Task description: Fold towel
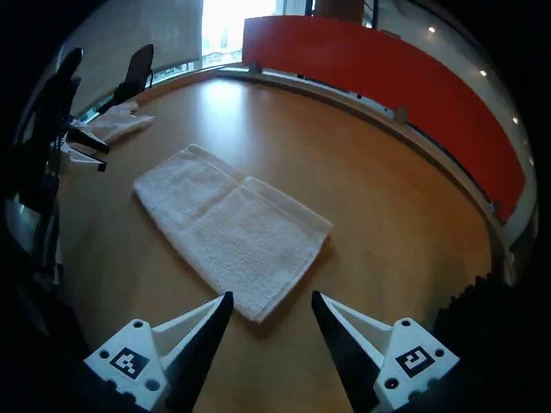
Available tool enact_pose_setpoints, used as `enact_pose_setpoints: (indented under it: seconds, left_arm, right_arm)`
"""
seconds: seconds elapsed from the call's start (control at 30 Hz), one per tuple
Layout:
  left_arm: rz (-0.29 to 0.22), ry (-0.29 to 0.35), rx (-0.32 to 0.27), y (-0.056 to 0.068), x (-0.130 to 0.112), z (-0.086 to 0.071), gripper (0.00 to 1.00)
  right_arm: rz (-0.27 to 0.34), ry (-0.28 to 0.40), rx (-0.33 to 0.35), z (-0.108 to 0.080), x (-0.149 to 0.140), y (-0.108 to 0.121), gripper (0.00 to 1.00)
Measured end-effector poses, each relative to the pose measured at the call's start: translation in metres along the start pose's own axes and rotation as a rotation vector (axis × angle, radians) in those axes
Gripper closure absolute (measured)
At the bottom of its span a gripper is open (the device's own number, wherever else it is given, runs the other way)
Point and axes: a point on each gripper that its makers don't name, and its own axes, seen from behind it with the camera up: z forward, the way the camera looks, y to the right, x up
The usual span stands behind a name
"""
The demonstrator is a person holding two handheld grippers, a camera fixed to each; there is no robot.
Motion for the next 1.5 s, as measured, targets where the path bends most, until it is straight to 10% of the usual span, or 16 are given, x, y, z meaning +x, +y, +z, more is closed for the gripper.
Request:
enact_pose_setpoints:
  seconds: [0.37,1.5]
  left_arm:
    - [-0.039,0.009,0.024,-0.005,-0.014,-0.013,0.09]
    - [-0.060,0.022,0.045,-0.011,-0.025,-0.029,0.09]
  right_arm:
    - [-0.020,-0.041,0.045,0.005,-0.021,-0.008,0.22]
    - [-0.011,-0.061,0.092,0.012,-0.030,-0.013,0.97]
